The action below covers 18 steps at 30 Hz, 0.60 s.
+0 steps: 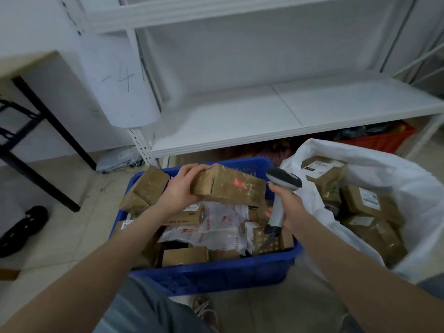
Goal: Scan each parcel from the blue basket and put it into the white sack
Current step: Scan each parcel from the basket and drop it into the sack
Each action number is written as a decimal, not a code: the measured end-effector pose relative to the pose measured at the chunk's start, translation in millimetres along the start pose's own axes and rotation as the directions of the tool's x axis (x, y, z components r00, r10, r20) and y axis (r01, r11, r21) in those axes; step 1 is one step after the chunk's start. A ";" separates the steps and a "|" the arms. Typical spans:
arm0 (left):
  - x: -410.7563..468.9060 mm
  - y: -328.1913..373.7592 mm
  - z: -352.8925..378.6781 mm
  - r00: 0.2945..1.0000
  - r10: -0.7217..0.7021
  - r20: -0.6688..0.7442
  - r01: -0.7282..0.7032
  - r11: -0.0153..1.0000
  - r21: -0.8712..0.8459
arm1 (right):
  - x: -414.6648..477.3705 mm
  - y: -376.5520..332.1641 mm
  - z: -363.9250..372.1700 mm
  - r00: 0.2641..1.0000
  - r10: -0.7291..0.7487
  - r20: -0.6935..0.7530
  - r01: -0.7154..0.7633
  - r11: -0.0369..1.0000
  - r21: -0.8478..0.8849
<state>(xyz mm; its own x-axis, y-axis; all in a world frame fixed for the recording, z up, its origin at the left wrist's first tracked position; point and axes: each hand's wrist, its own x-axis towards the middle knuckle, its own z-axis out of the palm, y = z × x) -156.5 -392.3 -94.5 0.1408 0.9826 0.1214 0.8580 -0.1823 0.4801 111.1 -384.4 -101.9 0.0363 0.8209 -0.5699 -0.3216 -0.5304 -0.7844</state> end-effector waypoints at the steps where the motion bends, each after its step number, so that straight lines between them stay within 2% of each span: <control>1: -9.8 5.4 -4.4 0.998 0.060 -0.007 -0.060 0.998 0.017 | -7.4 -0.2 -0.4 1.000 -0.012 0.009 0.012 1.000 -0.008; 4: -29.8 16.6 -10.0 0.985 0.165 -0.047 -0.156 0.976 0.154 | -22.3 0.4 -3.4 0.999 0.007 0.052 -0.009 1.000 0.025; 9: -44.6 27.8 -17.6 0.978 0.196 -0.071 -0.138 0.864 0.484 | -22.6 10.6 -11.1 0.999 0.028 -0.035 -0.024 0.992 0.123; 12: -47.1 35.4 -13.9 0.985 0.166 -0.041 -0.125 0.863 0.490 | 1.6 26.3 -20.3 0.992 0.023 -0.122 -0.001 0.984 0.177; 13: -45.6 33.7 -9.5 0.988 0.152 -0.025 -0.127 0.895 0.426 | 1.0 27.9 -21.7 0.989 0.027 -0.145 0.002 0.980 0.200; 14: -44.7 34.0 -6.6 0.992 0.123 0.000 -0.118 0.950 0.289 | -6.1 26.0 -21.4 0.987 0.029 -0.159 0.007 0.976 0.219; 15: -43.6 35.2 -4.7 0.996 0.076 0.040 -0.079 0.994 0.075 | -17.6 22.8 -20.4 0.986 0.026 -0.167 0.013 0.973 0.230; 16: -43.4 38.4 -3.2 0.996 0.012 0.088 0.004 0.983 -0.183 | -24.9 21.2 -20.2 0.983 0.031 -0.181 0.012 0.972 0.233; 17: -45.1 44.5 -2.7 0.987 -0.066 0.148 0.123 0.899 -0.420 | -28.9 20.8 -20.6 0.980 0.032 -0.197 0.016 0.971 0.238; 18: -46.4 50.8 -2.6 0.964 -0.158 0.214 0.257 0.766 -0.590 | -30.5 20.5 -21.2 0.978 0.031 -0.205 0.020 0.971 0.240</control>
<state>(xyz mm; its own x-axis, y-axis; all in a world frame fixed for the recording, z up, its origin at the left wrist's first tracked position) -120.8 -447.2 -73.5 0.1061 0.9837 -0.1449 0.4019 0.0909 0.9112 123.4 -424.9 -105.8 0.2194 0.7435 -0.6317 -0.5386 -0.4476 -0.7138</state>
